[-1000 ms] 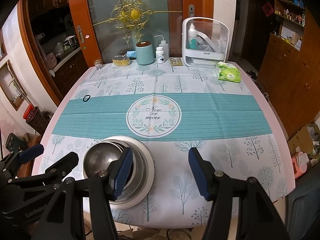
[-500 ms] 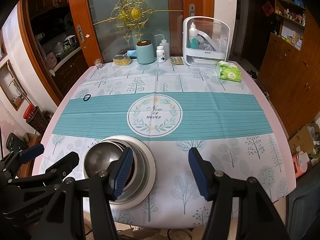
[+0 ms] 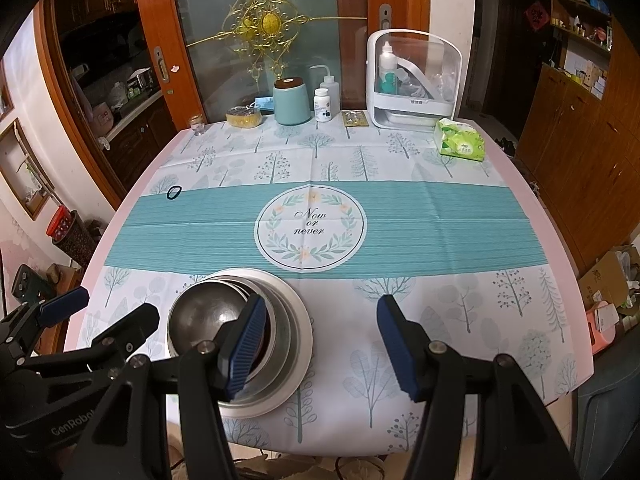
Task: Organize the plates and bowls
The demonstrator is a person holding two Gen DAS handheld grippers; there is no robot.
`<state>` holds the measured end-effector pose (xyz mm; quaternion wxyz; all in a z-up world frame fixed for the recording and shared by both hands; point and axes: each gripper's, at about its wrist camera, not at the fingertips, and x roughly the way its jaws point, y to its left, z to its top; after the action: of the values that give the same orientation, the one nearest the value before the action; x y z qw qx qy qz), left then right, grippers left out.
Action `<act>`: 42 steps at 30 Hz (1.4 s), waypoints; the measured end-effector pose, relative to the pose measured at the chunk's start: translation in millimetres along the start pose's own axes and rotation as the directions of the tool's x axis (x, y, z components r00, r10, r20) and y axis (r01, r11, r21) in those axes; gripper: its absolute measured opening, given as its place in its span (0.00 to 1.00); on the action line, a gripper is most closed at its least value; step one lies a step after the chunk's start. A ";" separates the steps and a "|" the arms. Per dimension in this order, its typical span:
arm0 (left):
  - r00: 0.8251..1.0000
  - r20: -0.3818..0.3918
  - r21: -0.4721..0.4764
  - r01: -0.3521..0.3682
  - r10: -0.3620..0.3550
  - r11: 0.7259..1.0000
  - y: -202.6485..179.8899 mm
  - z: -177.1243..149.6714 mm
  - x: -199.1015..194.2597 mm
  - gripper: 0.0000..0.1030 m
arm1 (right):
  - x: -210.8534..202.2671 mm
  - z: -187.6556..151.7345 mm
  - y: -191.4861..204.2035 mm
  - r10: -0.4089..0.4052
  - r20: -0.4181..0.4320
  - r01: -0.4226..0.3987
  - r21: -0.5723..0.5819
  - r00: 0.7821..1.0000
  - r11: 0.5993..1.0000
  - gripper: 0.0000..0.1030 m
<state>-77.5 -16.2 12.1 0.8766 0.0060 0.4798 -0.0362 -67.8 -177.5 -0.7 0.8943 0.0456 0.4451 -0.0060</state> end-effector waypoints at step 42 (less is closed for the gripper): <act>1.000 -0.017 0.000 0.004 -0.004 1.000 8.9 -7.3 8.8 0.88 | 5.5 -2.3 6.9 0.002 -0.013 -0.003 -0.006 1.000 1.000 0.57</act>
<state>-78.3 -7.6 0.5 0.8723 0.0054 0.4875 -0.0382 -65.9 -170.3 -5.9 0.8915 0.0434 0.4510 -0.0031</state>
